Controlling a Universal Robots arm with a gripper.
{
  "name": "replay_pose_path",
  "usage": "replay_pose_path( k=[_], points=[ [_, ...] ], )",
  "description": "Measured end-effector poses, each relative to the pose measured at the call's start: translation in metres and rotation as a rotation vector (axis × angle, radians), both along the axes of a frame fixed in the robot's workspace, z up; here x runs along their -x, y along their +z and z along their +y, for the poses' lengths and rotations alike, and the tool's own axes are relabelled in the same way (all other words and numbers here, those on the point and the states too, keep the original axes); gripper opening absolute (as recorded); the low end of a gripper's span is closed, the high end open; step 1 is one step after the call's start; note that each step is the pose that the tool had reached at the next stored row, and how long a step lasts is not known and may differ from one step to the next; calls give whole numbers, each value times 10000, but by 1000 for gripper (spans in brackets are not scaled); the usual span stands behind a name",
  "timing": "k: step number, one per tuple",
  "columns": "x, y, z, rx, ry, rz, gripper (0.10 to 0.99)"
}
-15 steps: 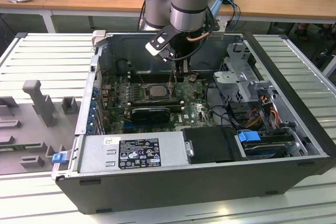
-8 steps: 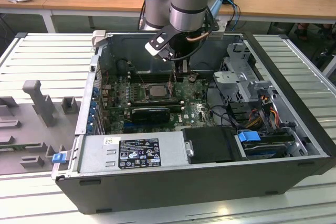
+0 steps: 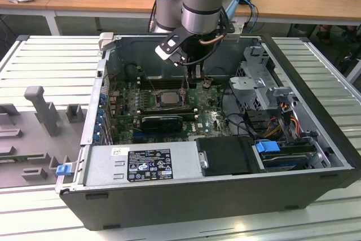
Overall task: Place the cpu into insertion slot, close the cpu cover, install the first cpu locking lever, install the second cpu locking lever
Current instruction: 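Close the cpu cover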
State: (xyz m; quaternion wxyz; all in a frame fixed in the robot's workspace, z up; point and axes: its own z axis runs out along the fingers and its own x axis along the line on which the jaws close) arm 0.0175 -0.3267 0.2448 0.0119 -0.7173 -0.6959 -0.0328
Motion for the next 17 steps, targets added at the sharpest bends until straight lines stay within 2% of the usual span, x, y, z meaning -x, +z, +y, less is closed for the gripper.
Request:
replay_pose_path(
  k=[8,13,14,15,17],
  points=[
    [20,0,0,0,-1,0,106],
    [89,0,0,0,0,0,106],
    [125,0,0,0,1,0,106],
    [167,-9,1,-4,-1,-2,106],
    [198,-86,0,-1,0,-1,106]
  ],
)
